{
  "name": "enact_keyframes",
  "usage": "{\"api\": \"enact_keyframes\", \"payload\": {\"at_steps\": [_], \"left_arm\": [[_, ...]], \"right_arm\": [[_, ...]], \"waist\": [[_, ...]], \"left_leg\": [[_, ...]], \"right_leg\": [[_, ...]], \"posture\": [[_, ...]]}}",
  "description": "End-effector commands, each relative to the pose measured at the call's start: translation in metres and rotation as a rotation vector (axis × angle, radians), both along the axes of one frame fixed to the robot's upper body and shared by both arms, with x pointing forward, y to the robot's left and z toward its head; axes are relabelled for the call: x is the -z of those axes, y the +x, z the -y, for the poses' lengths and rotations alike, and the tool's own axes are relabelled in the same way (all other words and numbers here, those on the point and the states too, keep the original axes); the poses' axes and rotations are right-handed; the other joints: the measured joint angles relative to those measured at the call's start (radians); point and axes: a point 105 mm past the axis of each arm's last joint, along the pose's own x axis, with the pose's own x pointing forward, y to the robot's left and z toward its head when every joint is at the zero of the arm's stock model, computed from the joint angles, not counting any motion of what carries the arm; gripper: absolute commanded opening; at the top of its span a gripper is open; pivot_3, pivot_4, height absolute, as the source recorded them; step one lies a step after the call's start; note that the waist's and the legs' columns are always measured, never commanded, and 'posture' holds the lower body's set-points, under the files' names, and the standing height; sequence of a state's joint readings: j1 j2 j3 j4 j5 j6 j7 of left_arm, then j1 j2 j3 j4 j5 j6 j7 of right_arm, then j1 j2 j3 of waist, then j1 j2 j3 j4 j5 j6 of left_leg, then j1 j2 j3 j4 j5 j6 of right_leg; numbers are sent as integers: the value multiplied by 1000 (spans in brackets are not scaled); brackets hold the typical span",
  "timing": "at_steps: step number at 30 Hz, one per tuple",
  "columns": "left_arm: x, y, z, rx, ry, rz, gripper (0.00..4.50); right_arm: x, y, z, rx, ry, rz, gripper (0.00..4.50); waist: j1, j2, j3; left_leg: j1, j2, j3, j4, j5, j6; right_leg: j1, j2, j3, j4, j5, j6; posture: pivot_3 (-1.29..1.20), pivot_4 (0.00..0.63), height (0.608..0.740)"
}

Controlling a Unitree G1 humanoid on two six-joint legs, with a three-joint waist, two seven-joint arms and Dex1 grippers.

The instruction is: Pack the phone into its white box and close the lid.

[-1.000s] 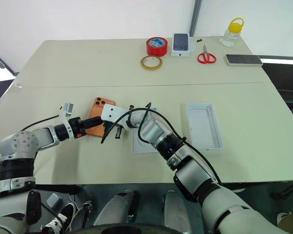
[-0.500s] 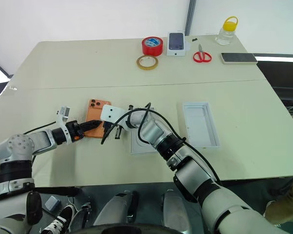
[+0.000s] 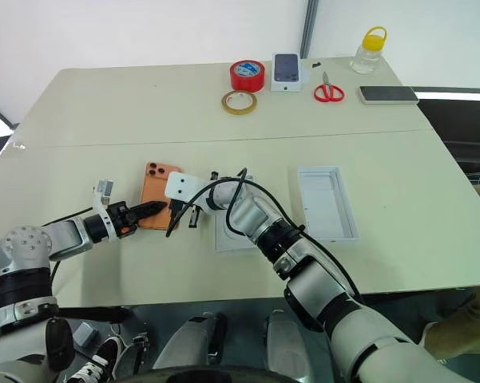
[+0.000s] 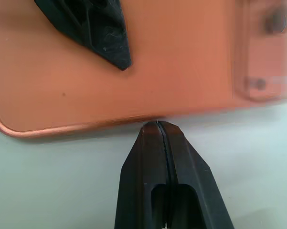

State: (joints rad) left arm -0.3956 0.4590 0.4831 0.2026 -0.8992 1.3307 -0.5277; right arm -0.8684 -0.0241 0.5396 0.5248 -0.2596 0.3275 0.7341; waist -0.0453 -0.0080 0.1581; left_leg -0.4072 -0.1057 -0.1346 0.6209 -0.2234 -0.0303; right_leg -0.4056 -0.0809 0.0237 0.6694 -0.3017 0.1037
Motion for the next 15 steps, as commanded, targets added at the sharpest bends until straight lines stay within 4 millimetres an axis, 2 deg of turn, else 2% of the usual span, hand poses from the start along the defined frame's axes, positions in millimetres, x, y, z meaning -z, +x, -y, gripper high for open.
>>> {"api": "enact_keyframes", "payload": {"at_steps": [1, 6, 9, 10, 12, 13, 15], "left_arm": [[3, 0, -2, -29, 10, -19, 15], [3, 2, -2, -54, -25, -23, 15], [-5, 3, -4, -75, -99, -5, 15], [-11, 3, -6, -87, -127, 22, 15], [-19, 1, -9, -91, -194, 35, 0], [-22, -1, -10, -95, -217, 43, 0], [-25, -6, -10, -97, -225, 72, 0]], "right_arm": [[-13, -5, -7, -35, 63, 13, 0], [-31, -13, -4, -79, 197, -35, 0], [-53, -21, 3, -111, 351, -137, 0], [-68, -29, 8, -147, 446, -229, 0], [-87, -43, 21, -226, 545, -312, 533], [-92, -51, 29, -271, 554, -320, 997], [-84, -64, 49, -326, 489, -299, 1880]], "waist": [[1, 0, 0], [2, 0, 0], [1, 0, 0], [1, -1, 0], [2, -1, 1], [2, -1, 1], [4, -2, 1]], "left_leg": [[0, 0, 0, 0, 0, 0], [0, 0, 0, 0, 0, 0], [0, 0, 0, 0, 0, 1], [-1, 0, 0, 0, 0, 1], [-1, 0, 0, 1, -1, 1], [-2, 0, 0, 0, -1, 2], [-2, 0, 0, 0, -1, 2]], "right_leg": [[0, 0, 0, 0, 0, 0], [0, 0, 0, 0, 0, 0], [0, 0, 0, 0, 0, 0], [1, 0, 0, 0, 0, 0], [2, 0, 0, 0, 0, 0], [2, 0, 0, 0, 0, 0], [1, 0, -1, -1, 0, 0]], "posture": [[0, 150, 740], [0, 150, 740], [0, 150, 740], [0, 150, 740], [0, 150, 740], [0, 150, 740], [0, 150, 740]]}}
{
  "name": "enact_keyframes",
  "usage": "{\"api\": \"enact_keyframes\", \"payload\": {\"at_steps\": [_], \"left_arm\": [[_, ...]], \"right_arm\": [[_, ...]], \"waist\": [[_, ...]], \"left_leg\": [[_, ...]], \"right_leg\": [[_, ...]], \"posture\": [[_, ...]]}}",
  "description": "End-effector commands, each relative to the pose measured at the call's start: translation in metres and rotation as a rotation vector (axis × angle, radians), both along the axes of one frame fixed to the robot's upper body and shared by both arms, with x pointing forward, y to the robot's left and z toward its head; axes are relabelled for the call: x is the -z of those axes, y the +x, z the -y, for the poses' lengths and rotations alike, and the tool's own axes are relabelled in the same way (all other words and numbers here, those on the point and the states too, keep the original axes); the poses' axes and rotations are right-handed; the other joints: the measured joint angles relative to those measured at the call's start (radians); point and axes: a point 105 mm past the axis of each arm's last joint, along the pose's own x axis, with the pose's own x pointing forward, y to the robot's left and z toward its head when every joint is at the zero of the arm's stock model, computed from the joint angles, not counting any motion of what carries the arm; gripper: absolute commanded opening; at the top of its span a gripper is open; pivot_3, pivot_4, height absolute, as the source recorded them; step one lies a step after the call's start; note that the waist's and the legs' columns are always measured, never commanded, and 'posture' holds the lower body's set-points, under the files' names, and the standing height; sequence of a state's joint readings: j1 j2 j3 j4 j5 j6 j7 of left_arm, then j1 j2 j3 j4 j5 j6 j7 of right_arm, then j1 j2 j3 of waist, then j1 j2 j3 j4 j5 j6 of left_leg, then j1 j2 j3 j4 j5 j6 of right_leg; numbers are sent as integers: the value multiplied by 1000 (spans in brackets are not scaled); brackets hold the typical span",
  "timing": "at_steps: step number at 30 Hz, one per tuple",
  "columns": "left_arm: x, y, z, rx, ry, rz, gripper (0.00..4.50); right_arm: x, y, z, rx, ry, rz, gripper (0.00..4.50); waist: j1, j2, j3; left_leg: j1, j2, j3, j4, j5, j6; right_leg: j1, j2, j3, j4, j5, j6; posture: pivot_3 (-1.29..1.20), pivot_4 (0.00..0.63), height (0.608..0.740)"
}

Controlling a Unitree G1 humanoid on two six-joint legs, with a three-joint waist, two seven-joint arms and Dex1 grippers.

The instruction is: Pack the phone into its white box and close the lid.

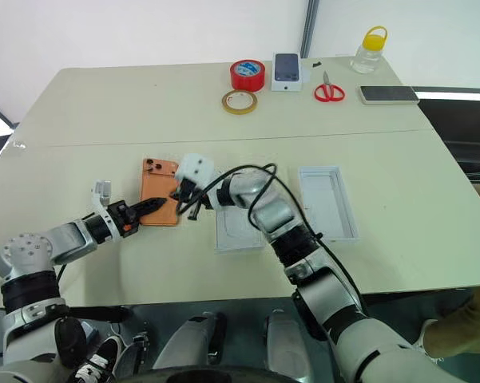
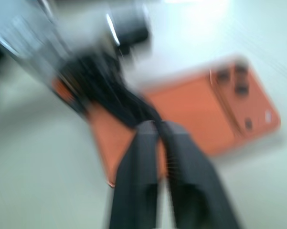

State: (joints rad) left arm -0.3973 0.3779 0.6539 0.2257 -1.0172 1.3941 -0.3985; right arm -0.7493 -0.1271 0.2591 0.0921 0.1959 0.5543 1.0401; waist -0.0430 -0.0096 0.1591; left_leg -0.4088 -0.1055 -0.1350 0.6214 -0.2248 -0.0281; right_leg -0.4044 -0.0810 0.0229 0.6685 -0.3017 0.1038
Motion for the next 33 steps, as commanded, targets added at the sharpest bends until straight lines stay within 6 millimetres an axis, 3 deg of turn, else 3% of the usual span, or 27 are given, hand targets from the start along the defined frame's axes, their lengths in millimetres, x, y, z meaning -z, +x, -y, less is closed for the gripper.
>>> {"api": "enact_keyframes", "payload": {"at_steps": [1, 3, 9, 13, 16, 20, 33], "left_arm": [[-21, -6, -4, -18, -39, 107, 0], [-24, -7, -2, -28, -42, 136, 0], [-29, -6, -3, -46, -27, 164, 0], [-28, -7, -1, -39, -20, 162, 0], [-27, -8, 1, -34, -29, 158, 0], [-28, -8, 2, -31, -16, 167, 0], [-27, -7, 5, -17, -16, 165, 0]], "right_arm": [[3, -31, 29, -148, -37, 23, 2389], [21, -42, 47, -196, -134, 74, 3372], [63, -51, 87, -219, -330, 152, 3372], [71, -51, 94, -210, -346, 173, 3372], [75, -50, 99, -186, -355, 184, 2518], [72, -48, 99, -158, -321, 183, 555], [84, -47, 107, -141, -371, 180, 555]], "waist": [[6, 0, 0], [7, -1, 0], [-1, -2, 1], [1, -3, 2], [4, -3, 2], [12, -4, 2], [29, -4, 2]], "left_leg": [[0, 0, 0, 0, 0, 0], [0, 0, 0, 0, -1, 2], [0, 0, 1, 1, -2, 3], [0, 1, 1, 1, -1, 2], [0, 0, 1, 1, -1, 1], [0, 0, 0, 1, -1, 1], [0, 0, 1, 1, 0, 0]], "right_leg": [[0, 0, 0, -1, 0, 0], [1, -1, 0, -3, 0, 0], [3, 0, 0, -1, 0, 0], [4, 0, 0, -2, 0, 0], [4, 0, 0, -2, 0, 0], [5, -1, 0, -3, 0, 0], [5, -1, 0, -3, 0, 0]], "posture": [[0, 150, 740], [0, 150, 740], [0, 150, 740], [0, 150, 740], [0, 150, 740], [0, 150, 740], [0, 150, 740]]}}
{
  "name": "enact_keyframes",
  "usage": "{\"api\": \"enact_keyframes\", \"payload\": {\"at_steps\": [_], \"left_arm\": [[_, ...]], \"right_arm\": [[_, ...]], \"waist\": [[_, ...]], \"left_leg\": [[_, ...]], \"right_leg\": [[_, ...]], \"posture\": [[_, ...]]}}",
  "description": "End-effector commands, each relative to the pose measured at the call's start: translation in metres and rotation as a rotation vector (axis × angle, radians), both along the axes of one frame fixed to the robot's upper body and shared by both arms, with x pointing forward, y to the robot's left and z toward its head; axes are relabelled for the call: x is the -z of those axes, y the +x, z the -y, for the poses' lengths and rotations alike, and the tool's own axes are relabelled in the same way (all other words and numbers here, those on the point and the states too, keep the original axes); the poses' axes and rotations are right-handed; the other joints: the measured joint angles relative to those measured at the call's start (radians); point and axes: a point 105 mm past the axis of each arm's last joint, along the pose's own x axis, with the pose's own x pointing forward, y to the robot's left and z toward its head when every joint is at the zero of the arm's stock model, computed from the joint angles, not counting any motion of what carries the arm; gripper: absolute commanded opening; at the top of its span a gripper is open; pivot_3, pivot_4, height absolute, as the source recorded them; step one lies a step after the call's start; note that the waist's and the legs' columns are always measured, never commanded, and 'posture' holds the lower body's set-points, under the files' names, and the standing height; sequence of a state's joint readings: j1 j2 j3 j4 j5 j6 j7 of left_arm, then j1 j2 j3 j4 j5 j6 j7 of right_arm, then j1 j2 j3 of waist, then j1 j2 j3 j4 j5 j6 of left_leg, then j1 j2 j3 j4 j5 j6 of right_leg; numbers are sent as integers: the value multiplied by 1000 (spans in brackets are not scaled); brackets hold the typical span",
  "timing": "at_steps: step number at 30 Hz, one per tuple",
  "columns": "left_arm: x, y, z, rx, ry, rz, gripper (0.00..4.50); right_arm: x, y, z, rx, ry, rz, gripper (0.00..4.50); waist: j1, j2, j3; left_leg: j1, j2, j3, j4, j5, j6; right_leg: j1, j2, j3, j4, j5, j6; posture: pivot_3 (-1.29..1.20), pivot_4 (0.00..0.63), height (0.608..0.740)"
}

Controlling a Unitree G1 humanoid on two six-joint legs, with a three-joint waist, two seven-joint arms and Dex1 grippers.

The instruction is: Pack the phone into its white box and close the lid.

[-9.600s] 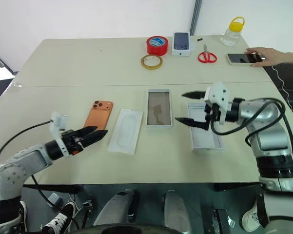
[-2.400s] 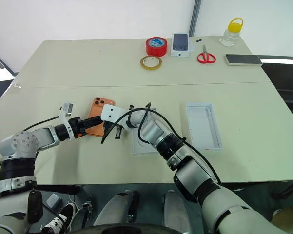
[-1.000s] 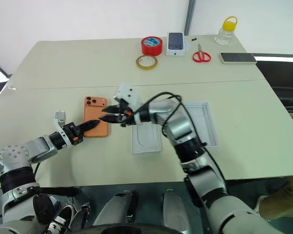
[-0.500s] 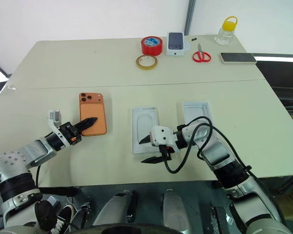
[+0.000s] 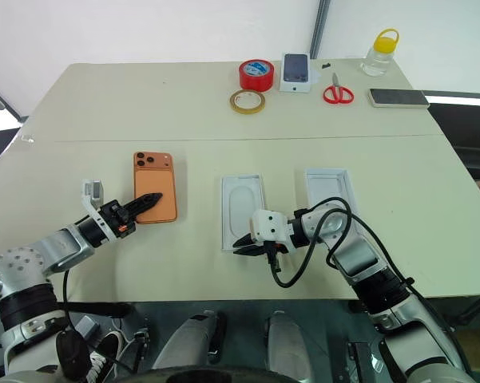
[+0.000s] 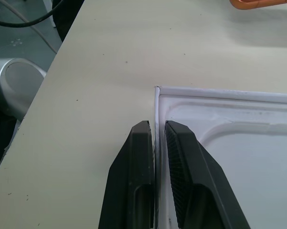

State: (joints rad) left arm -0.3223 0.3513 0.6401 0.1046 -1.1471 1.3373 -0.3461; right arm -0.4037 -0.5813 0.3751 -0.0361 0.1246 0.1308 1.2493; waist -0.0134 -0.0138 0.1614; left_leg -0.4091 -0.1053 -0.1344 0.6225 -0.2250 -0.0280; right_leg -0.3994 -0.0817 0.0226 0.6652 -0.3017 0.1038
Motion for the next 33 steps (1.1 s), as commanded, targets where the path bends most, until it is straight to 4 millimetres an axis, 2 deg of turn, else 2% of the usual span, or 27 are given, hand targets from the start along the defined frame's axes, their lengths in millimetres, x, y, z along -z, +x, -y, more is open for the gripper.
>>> {"api": "enact_keyframes", "payload": {"at_steps": [1, 3, 9, 15, 19, 22, 25, 31, 33], "left_arm": [[-17, 2, 0, -2, -2, 80, 0], [-16, 2, 1, 0, -1, 76, 0], [-26, 7, 5, -7, -14, 109, 0], [-37, 15, 17, -8, -41, 142, 0], [-41, 17, 27, -5, -60, 152, 0], [-41, 18, 35, 6, -69, 154, 0], [-39, 18, 41, 21, -81, 144, 0], [-33, 19, 55, 79, -70, 125, 0], [-32, 20, 60, 113, -46, 122, 0]], "right_arm": [[-3, 1, 4, 0, -8, 25, 555], [0, 2, 3, 8, -11, 26, 22], [-9, 11, -17, 35, 42, 82, 9], [-23, 34, -53, 103, 100, 155, 9], [-22, 39, -64, 137, 95, 182, 9], [-15, 35, -71, 155, 90, 135, 9], [-15, 39, -72, 191, 86, 129, 1040], [-34, 21, -64, 111, 147, 90, 4051], [-46, 19, -52, 102, 183, 56, 4051]], "waist": [[0, 0, 0], [-1, 0, 0], [-3, 0, 0], [-1, 0, 0], [0, 0, 0], [0, 0, 0], [-4, 0, 0], [-2, 0, 0], [-1, 0, 0]], "left_leg": [[0, 0, 0, 0, 0, 0], [0, 0, 0, 0, 0, 0], [0, 0, 0, 0, 0, 0], [0, 0, 0, 0, 1, -2], [0, 0, 0, 0, 1, -2], [0, 0, 0, 1, 1, -2], [0, 0, 0, 1, 1, -2], [0, 0, 0, 1, 1, -2], [0, 0, 0, 1, 1, -2]], "right_leg": [[0, 0, 0, 0, 0, 0], [0, 0, 0, 0, 0, 0], [0, 0, 0, 0, 0, 0], [0, 0, 0, 1, 0, 0], [0, 0, 0, 0, 0, 0], [0, 0, 0, 0, 0, 0], [0, 0, 0, 1, 0, 0], [0, 0, 0, 1, 0, 0], [0, 0, 0, 0, 0, 0]], "posture": [[0, 150, 740], [0, 150, 740], [0, 150, 740], [0, 150, 740], [0, 150, 740], [0, 150, 740], [0, 150, 740], [0, 150, 740], [0, 150, 740]]}}
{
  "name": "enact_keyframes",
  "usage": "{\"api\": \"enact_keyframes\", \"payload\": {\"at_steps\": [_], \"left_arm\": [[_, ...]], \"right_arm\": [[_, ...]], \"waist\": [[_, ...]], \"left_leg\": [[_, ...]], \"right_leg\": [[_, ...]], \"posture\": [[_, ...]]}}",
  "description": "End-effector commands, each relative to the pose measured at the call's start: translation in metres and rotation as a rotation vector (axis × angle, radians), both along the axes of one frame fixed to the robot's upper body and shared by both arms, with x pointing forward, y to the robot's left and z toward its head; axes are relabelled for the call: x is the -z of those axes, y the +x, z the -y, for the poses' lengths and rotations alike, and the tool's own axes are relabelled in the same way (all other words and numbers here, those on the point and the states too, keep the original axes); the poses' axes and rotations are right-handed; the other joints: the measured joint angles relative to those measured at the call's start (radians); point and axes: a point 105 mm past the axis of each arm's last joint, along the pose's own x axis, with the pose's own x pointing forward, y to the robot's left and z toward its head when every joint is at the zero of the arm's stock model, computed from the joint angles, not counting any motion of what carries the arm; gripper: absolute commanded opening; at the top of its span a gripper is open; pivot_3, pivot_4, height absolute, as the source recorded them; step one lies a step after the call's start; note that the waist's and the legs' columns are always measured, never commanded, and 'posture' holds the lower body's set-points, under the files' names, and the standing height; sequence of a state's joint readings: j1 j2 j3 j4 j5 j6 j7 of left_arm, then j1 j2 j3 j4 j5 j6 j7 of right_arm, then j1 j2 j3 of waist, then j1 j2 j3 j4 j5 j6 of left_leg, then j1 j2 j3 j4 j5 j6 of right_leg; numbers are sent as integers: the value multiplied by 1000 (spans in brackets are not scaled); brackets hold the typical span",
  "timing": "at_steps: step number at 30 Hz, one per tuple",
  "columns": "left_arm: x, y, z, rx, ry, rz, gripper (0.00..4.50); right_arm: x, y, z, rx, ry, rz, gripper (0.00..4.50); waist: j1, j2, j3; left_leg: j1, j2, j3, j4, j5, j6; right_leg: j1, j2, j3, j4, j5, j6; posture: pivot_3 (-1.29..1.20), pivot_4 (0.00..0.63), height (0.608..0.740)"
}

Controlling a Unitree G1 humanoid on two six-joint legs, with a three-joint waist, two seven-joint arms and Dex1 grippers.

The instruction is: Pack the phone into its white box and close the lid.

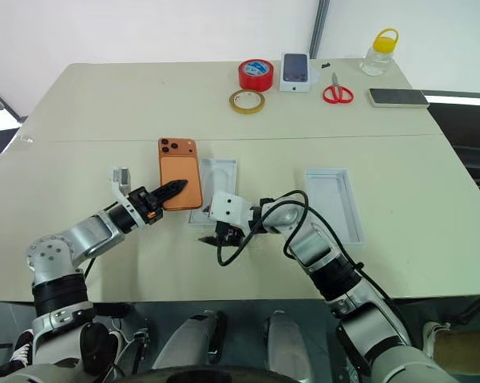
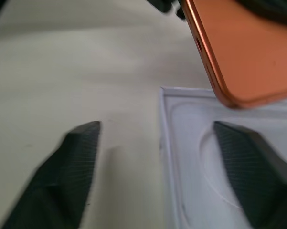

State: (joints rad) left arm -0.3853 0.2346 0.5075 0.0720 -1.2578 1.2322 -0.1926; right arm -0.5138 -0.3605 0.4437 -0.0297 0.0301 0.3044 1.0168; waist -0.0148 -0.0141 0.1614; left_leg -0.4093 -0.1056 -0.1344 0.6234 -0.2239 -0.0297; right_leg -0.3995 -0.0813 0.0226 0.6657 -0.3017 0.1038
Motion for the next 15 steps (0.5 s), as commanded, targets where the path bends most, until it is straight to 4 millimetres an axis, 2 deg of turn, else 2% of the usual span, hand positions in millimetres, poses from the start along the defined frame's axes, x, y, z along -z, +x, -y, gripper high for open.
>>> {"api": "enact_keyframes", "payload": {"at_steps": [1, 2, 5, 7, 12, 15], "left_arm": [[-17, 3, 9, 62, 13, 77, 0], [-17, 4, 10, 69, 13, 77, 0], [-14, 6, 17, 115, 4, 54, 0], [-10, 5, 22, 140, 13, 44, 0], [-3, 3, 32, 173, 10, 18, 0], [0, 3, 33, 173, 28, 18, 0]], "right_arm": [[-35, -6, 16, -37, 104, -7, 4051], [-38, -5, 21, -33, 106, -13, 4051], [-43, 24, 59, 120, 85, 34, 4051], [-43, 38, 74, 191, 65, 74, 4051], [-45, 50, 87, 251, 87, 101, 4051], [-42, 49, 89, 236, 76, 109, 4051]], "waist": [[1, 0, 0], [1, 0, 0], [3, 0, 0], [1, 0, 0], [-3, 0, 0], [-3, 0, 0]], "left_leg": [[0, 0, 0, 0, 0, 0], [0, 0, 0, 0, -1, 1], [0, 0, 0, 0, -1, 1], [0, 0, 0, 0, -1, 2], [0, 1, 0, -1, 0, 0], [0, 0, 0, 0, 0, 0]], "right_leg": [[0, 0, 0, 0, 0, 0], [0, 0, 0, 0, 0, 0], [1, 0, 0, 0, 0, 0], [1, 0, 0, 0, 0, 0], [-1, 0, 0, 0, 0, 0], [0, 0, 0, 0, 0, 0]], "posture": [[0, 150, 740], [0, 150, 740], [0, 150, 740], [0, 150, 740], [0, 150, 740], [0, 150, 740]]}}
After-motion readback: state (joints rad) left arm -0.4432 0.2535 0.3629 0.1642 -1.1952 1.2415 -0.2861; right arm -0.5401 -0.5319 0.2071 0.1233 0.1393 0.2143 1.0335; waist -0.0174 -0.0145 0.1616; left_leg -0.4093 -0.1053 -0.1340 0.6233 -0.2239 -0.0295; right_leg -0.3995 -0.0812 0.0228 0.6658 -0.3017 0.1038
